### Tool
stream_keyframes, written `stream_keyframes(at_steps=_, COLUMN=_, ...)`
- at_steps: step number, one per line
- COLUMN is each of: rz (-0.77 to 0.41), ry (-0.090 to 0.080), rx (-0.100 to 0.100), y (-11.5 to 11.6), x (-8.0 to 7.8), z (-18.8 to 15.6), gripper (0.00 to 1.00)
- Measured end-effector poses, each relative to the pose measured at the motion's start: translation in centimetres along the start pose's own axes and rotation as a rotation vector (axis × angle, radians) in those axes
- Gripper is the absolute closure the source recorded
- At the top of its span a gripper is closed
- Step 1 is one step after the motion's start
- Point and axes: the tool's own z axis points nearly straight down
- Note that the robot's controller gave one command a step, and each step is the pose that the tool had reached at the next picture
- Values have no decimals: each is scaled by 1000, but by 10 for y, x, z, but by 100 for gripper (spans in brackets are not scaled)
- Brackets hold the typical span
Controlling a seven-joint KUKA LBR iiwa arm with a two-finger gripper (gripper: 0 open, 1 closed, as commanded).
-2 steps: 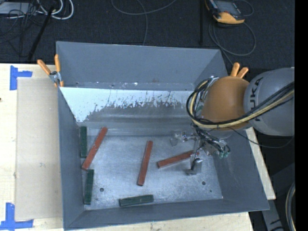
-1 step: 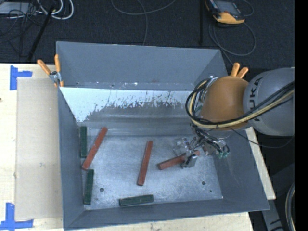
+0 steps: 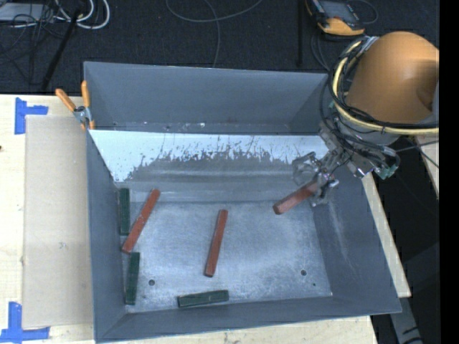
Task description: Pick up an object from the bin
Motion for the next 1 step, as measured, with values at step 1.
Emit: stream_keyframes(at_steps=1, rz=-94, ry=7, rx=-5, y=21, x=49, z=-39, gripper=100)
